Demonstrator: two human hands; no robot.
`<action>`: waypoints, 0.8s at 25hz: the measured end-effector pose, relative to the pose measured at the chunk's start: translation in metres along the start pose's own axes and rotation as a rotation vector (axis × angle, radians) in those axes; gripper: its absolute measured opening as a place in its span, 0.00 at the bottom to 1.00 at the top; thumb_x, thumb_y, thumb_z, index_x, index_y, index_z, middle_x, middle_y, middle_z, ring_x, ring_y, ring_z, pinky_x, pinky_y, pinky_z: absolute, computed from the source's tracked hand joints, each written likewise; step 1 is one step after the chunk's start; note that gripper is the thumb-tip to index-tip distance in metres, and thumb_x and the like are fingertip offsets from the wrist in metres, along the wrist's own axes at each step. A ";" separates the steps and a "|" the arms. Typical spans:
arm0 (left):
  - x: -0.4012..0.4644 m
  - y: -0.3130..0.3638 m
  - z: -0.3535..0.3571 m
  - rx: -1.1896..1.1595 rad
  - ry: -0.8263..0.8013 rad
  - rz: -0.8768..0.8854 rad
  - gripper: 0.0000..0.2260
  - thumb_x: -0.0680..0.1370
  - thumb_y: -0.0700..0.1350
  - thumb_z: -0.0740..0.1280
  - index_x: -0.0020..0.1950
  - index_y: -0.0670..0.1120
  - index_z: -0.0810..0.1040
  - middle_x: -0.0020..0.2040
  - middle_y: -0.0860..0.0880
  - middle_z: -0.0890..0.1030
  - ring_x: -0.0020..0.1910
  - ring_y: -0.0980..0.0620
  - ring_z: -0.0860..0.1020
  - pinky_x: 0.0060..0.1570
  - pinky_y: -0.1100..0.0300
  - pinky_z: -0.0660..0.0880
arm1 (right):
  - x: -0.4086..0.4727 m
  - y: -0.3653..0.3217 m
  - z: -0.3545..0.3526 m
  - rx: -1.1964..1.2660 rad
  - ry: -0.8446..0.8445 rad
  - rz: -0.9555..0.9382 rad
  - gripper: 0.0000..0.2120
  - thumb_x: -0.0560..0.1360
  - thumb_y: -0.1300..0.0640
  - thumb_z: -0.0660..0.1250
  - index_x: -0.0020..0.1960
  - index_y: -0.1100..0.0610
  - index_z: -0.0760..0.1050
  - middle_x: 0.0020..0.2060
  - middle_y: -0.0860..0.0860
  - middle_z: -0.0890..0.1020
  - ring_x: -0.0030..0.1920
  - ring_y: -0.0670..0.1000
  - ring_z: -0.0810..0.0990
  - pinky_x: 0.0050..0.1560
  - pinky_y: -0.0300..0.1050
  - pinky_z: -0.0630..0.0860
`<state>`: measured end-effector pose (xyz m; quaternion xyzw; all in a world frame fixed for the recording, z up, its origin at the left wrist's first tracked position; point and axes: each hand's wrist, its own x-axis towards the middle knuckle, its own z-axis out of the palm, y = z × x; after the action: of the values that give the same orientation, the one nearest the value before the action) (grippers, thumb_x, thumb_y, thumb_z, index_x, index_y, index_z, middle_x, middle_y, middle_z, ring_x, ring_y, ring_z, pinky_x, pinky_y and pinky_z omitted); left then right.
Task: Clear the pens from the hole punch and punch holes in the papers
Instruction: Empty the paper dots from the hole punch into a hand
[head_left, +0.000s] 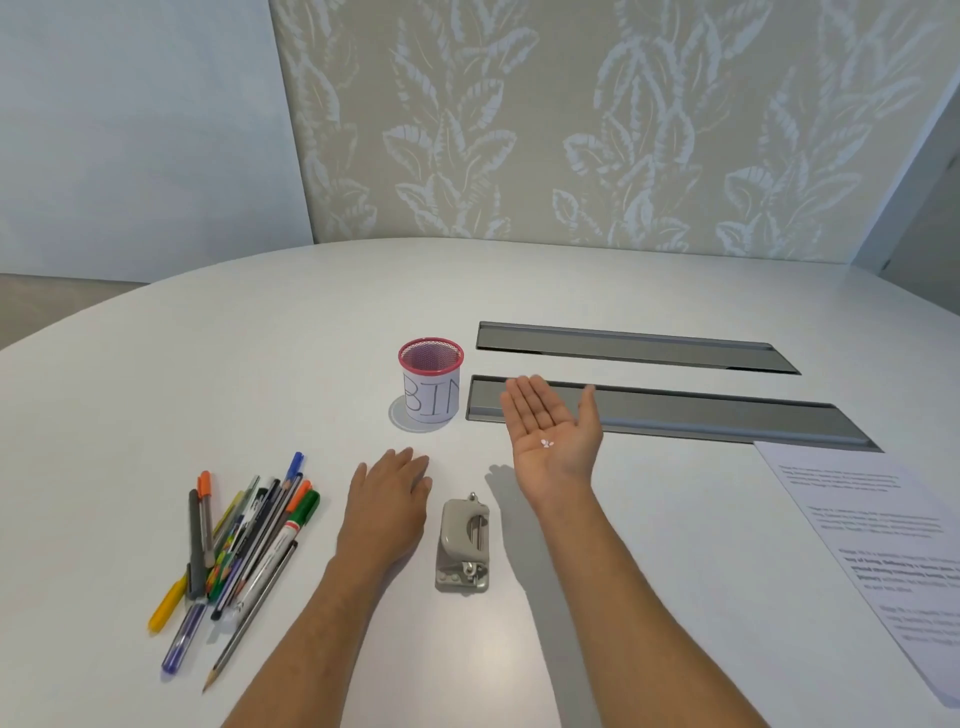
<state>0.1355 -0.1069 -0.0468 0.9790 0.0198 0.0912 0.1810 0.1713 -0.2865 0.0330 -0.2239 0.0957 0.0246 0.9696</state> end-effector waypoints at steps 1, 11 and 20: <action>0.001 -0.001 0.001 0.018 -0.019 -0.002 0.19 0.84 0.49 0.51 0.75 0.51 0.65 0.77 0.50 0.64 0.76 0.50 0.58 0.75 0.48 0.50 | 0.011 0.002 0.010 -0.015 -0.007 -0.007 0.31 0.79 0.41 0.60 0.61 0.70 0.75 0.57 0.65 0.81 0.59 0.61 0.81 0.64 0.55 0.76; 0.001 0.003 0.002 0.041 -0.062 -0.019 0.22 0.84 0.51 0.46 0.78 0.52 0.57 0.79 0.52 0.56 0.79 0.50 0.50 0.76 0.47 0.44 | 0.091 0.022 0.082 -0.247 -0.041 -0.021 0.31 0.81 0.41 0.56 0.64 0.69 0.72 0.58 0.63 0.79 0.63 0.61 0.78 0.66 0.53 0.75; -0.001 0.005 0.003 0.063 -0.059 -0.020 0.22 0.84 0.51 0.44 0.79 0.53 0.53 0.80 0.52 0.54 0.79 0.51 0.48 0.77 0.47 0.43 | 0.121 0.055 0.120 -0.790 -0.149 -0.070 0.32 0.82 0.39 0.50 0.68 0.64 0.71 0.64 0.60 0.77 0.67 0.57 0.75 0.69 0.51 0.69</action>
<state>0.1349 -0.1127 -0.0482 0.9863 0.0273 0.0595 0.1516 0.3058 -0.1836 0.0913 -0.5802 0.0008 0.0423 0.8134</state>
